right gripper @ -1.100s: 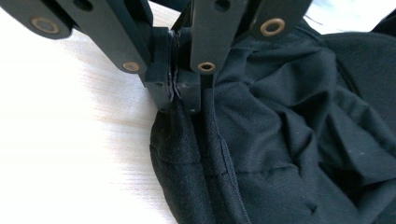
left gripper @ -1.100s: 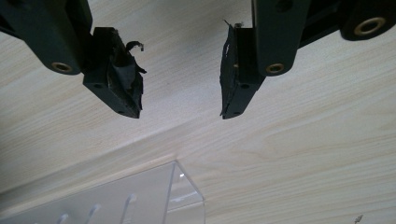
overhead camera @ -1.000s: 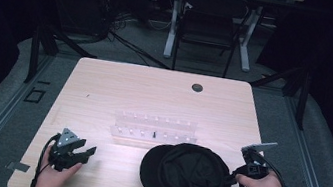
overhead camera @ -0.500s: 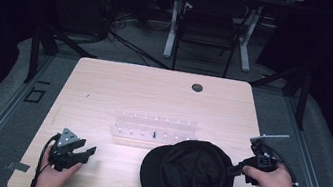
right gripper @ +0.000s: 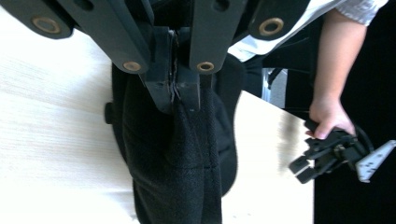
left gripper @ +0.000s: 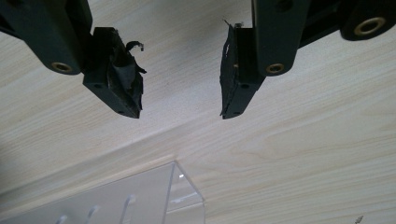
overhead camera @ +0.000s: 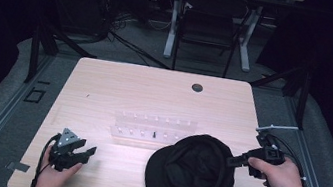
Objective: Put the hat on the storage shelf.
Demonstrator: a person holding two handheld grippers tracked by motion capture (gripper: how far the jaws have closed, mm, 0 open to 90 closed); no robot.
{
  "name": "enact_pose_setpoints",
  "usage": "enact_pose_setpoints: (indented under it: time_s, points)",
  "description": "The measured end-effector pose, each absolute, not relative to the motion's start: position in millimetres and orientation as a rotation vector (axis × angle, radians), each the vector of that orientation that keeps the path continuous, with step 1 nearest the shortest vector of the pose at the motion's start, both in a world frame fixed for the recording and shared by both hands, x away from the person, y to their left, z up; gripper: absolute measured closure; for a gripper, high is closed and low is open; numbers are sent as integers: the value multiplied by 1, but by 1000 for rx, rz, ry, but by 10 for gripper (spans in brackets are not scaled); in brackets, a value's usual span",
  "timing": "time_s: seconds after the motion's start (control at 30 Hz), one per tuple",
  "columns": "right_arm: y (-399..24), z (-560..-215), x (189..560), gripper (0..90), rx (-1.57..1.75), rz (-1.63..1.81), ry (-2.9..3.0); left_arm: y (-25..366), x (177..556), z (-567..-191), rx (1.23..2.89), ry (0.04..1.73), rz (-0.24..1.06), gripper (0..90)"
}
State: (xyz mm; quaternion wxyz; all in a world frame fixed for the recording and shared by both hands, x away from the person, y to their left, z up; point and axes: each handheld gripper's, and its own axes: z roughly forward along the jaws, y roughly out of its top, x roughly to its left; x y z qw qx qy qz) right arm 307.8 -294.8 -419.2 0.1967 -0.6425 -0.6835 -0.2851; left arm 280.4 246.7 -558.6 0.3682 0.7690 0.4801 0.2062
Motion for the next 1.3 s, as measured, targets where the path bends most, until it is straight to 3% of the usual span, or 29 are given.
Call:
enact_pose_setpoints:
  time_s: [1.3]
  points:
    - [-291, -351, 306, 885, -1724, -947, -1865, 247, 280, -559, 1970, 1236, 533, 491]
